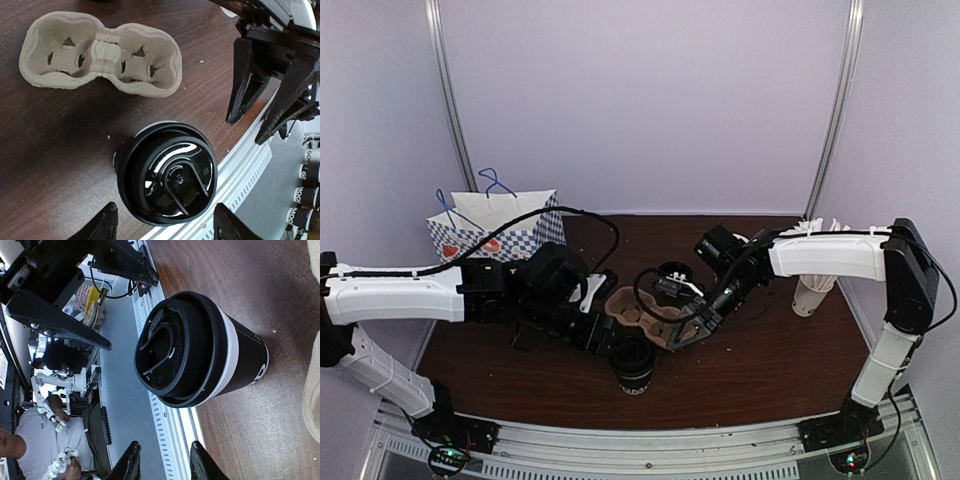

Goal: Pack the takeout coffee

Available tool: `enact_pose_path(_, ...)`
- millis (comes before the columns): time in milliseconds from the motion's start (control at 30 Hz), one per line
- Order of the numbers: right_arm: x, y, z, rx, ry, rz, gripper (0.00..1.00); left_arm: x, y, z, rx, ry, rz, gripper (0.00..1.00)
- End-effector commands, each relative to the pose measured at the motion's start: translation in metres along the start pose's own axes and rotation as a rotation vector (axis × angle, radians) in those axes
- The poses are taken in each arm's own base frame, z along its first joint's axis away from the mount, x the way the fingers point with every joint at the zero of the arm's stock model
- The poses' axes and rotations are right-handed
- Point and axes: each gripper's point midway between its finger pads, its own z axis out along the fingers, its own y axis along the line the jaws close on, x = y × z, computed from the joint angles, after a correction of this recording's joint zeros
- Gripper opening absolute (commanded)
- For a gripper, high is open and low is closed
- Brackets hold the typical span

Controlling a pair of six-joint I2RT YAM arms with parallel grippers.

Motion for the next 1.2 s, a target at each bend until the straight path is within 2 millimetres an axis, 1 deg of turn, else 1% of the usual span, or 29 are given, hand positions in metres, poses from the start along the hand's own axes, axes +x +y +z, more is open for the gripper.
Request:
enact_pose_path(0,-0.011,0.007,0.008,-0.075,-0.01,0.038,0.34,0.0,0.003,0.011,0.015,0.018,-0.07,0.61)
enact_pose_path(67,-0.013,0.006,0.011,-0.081,-0.013,0.045,0.34,0.001,0.007,0.012,0.002,0.026,-0.079,0.58)
enact_pose_path(267,-0.023,0.003,0.015,-0.099,-0.028,0.068,0.34,0.004,0.012,0.019,-0.005,0.042,-0.091,0.58)
enact_pose_path(400,-0.023,-0.004,0.021,-0.095,-0.013,0.091,0.33,0.007,0.015,0.025,0.001,0.058,-0.1,0.57)
enact_pose_path(533,-0.023,-0.004,0.027,-0.1,-0.003,0.091,0.32,0.011,0.016,0.029,0.003,0.075,-0.102,0.54)
enact_pose_path(700,-0.024,-0.009,0.032,-0.106,0.006,0.113,0.31,0.016,0.021,0.033,0.001,0.088,-0.109,0.51)
enact_pose_path(933,-0.024,-0.018,0.038,-0.108,0.012,0.149,0.26,0.015,0.022,0.035,0.006,0.09,-0.109,0.51)
enact_pose_path(1100,-0.02,-0.027,0.043,-0.106,0.024,0.182,0.25,0.018,0.024,0.039,0.001,0.107,-0.108,0.5)
enact_pose_path(1167,-0.021,-0.028,0.044,-0.11,0.027,0.188,0.25,0.019,0.025,0.04,0.001,0.11,-0.111,0.48)
